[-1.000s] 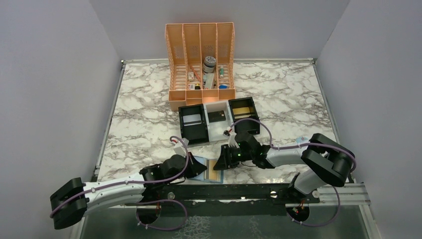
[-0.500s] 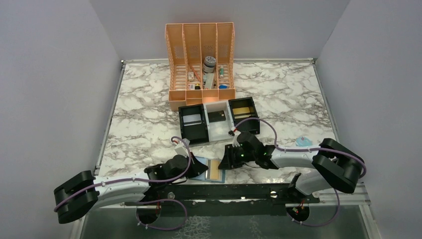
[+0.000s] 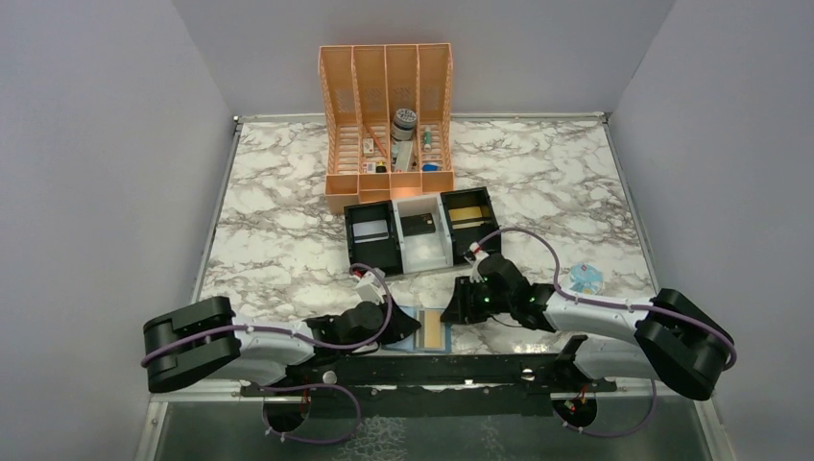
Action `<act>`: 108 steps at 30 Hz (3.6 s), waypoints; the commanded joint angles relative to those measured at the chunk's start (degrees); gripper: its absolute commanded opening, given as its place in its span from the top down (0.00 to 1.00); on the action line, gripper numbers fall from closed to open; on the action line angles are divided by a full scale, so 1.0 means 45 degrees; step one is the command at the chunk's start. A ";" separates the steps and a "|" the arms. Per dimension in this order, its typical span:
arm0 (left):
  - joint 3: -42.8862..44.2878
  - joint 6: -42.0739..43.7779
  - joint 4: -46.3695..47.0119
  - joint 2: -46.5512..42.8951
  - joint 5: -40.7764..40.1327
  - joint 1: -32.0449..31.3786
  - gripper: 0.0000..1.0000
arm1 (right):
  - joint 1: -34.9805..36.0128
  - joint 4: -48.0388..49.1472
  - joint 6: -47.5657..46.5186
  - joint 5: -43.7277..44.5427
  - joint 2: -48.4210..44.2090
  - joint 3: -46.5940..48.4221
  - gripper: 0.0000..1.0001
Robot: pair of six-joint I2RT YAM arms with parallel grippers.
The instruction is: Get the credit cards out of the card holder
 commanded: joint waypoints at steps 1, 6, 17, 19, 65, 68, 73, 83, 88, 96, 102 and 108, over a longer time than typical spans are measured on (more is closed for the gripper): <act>0.0309 -0.0272 0.1533 0.0460 -0.0916 -0.0419 0.73 | -0.0093 0.0044 -0.0130 -0.0584 -0.0314 -0.0130 0.63; -0.0126 0.0034 0.1054 -0.0907 -0.1337 -0.0417 0.55 | -0.0091 0.0380 0.0084 -0.1004 -0.0436 -0.0263 0.61; 0.1193 0.1176 -0.7673 -0.5433 -0.2943 -0.0386 0.46 | -0.0091 0.0760 0.0268 -0.1593 -0.0573 -0.0157 0.60; 0.1182 0.1320 -0.8383 -0.5851 -0.3008 -0.0346 0.44 | -0.0091 0.0804 0.0248 -0.1754 -0.0594 -0.0070 0.60; 0.0050 0.1205 -0.6746 -0.4368 0.0208 0.1326 0.78 | 0.0162 0.1157 0.0930 -0.1435 0.1733 0.0332 0.57; -0.0079 0.0940 -0.6561 -0.4463 0.0123 0.1220 0.80 | 0.0163 0.1742 0.1208 -0.1551 0.2065 0.0151 0.56; -0.0330 0.0540 -0.6179 -0.4563 0.0060 0.1056 0.83 | 0.0162 0.3115 0.2017 -0.1739 0.1971 -0.0371 0.56; -0.0743 -0.0298 -0.5544 -0.4665 -0.0434 0.0518 0.85 | 0.0149 0.4777 0.2390 -0.2758 0.3161 -0.0603 0.55; -0.0970 -0.0485 -0.5544 -0.4948 -0.0565 0.0522 0.85 | 0.0156 0.4992 0.2623 -0.2796 0.2596 -0.0613 0.55; -0.0896 -0.0322 -0.5873 -0.5169 -0.0714 0.0496 0.75 | 0.0153 0.4538 0.2223 -0.3081 0.2761 -0.0298 0.55; 0.0329 0.0523 -0.8294 -0.5982 -0.1697 0.0492 0.60 | 0.0153 0.3591 0.2092 -0.1853 0.2756 -0.0595 0.55; 0.1461 0.1445 -0.9613 -0.6458 -0.2044 0.0489 0.55 | 0.0159 0.2977 0.1969 -0.1330 0.2297 -0.0656 0.55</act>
